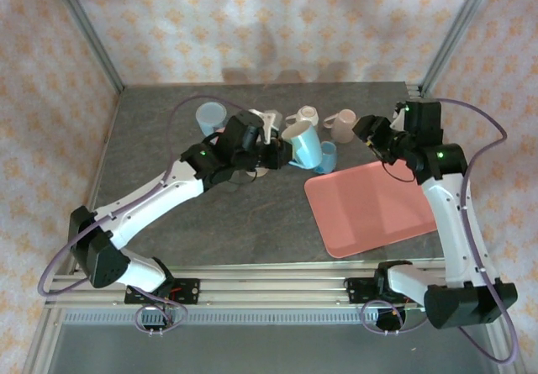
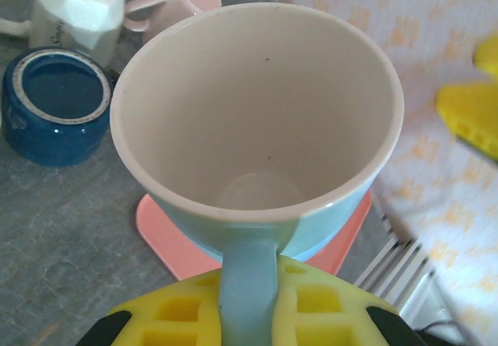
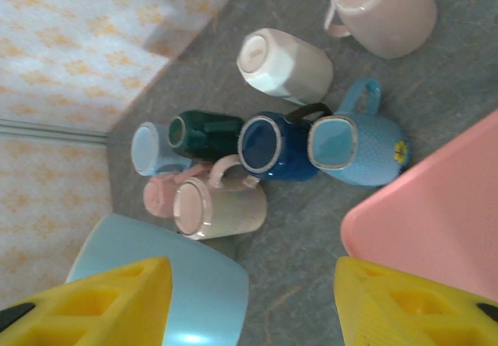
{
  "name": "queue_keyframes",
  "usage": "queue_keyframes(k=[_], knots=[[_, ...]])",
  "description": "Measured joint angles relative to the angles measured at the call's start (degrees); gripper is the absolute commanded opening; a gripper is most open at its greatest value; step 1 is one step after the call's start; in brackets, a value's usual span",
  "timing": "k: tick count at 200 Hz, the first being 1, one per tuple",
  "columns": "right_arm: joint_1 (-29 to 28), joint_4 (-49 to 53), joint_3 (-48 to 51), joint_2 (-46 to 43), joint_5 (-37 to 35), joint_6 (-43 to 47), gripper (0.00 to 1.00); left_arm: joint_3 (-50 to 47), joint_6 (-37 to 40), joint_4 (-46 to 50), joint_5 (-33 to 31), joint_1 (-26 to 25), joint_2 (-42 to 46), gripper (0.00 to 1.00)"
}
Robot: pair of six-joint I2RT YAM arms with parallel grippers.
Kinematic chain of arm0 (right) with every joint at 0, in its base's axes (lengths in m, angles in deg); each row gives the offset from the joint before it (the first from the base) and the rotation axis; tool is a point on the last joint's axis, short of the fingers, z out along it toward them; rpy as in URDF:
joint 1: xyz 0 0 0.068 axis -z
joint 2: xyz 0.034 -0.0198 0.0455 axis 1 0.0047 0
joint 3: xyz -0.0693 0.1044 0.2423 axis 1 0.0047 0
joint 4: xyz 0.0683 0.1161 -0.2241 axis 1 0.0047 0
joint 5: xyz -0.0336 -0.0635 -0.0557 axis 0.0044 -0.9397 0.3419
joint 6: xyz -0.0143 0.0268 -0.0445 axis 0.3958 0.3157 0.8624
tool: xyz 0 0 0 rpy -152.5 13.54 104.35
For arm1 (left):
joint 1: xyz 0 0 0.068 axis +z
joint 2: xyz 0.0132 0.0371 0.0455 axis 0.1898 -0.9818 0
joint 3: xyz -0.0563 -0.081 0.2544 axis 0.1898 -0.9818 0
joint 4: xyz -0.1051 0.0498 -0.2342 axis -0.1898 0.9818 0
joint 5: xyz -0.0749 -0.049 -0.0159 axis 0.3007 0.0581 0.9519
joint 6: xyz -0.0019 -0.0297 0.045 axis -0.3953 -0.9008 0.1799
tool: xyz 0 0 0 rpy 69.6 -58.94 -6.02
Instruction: Turn the mug right side up
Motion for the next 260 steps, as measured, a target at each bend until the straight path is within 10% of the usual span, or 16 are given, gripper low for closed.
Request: queue_keyframes(k=[122, 260], knots=[[10.49, 6.64, -0.04, 6.82, 3.82, 3.10, 0.57, -6.80, 27.52, -14.49, -5.77, -9.88, -12.41, 0.00], [12.26, 13.09, -0.20, 8.83, 0.52, 6.14, 0.56, -5.25, 38.21, -33.57, -10.03, -13.14, -29.86, 0.00]])
